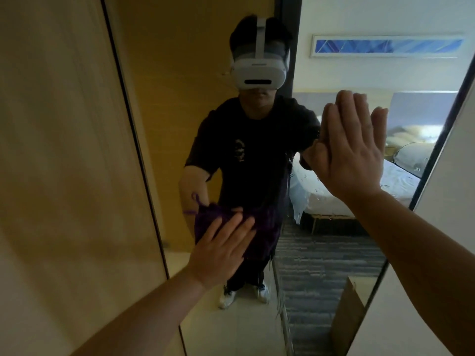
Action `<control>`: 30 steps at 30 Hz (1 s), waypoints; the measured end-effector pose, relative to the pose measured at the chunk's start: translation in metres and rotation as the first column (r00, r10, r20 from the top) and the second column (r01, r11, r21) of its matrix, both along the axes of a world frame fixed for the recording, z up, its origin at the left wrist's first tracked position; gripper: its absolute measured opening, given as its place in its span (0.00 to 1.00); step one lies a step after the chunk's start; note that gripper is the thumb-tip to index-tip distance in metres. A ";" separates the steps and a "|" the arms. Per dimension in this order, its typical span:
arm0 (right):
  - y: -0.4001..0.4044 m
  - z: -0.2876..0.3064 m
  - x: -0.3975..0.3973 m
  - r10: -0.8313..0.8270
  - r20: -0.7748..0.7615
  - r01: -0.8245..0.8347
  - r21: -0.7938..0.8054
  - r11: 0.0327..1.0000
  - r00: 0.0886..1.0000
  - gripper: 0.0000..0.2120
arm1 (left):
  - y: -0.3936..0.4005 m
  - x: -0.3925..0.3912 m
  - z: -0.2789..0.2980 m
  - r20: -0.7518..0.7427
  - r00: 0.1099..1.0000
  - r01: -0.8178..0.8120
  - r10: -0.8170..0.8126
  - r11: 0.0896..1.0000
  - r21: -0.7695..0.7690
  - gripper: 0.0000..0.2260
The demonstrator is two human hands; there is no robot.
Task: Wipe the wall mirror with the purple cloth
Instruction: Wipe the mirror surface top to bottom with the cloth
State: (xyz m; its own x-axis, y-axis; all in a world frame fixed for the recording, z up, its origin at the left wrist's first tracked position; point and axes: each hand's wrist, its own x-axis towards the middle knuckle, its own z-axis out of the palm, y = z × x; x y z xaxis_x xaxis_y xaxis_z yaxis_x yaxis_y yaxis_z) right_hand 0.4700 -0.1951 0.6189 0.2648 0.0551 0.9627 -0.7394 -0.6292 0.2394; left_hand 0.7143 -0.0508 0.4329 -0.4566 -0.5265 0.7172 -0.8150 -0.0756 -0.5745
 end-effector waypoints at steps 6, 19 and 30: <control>-0.001 0.000 0.000 -0.009 -0.002 0.009 0.001 1.000 1.000 0.28 | 0.012 -0.007 -0.044 -0.089 0.996 -0.016 0.024 0.997 0.080 0.17; 0.028 0.020 -0.029 -0.054 -0.129 0.081 0.215 0.973 0.990 0.30 | 0.026 -0.057 0.226 -0.550 0.747 0.245 -0.375 0.923 -0.296 0.20; -0.014 0.024 -0.052 -0.077 -0.016 0.078 0.106 0.991 0.997 0.29 | -0.048 -0.085 0.257 -0.063 0.998 0.019 -0.027 0.992 -0.129 0.25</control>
State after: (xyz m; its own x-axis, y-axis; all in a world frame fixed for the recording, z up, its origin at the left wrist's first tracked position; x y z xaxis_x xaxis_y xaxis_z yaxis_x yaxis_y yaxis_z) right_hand 0.4183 -0.2094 0.6433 0.2753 -0.0683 0.9589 -0.7843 -0.5927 0.1830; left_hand 0.6296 -0.0992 0.6897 -0.4187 -0.4183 0.8061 -0.8522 -0.1257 -0.5078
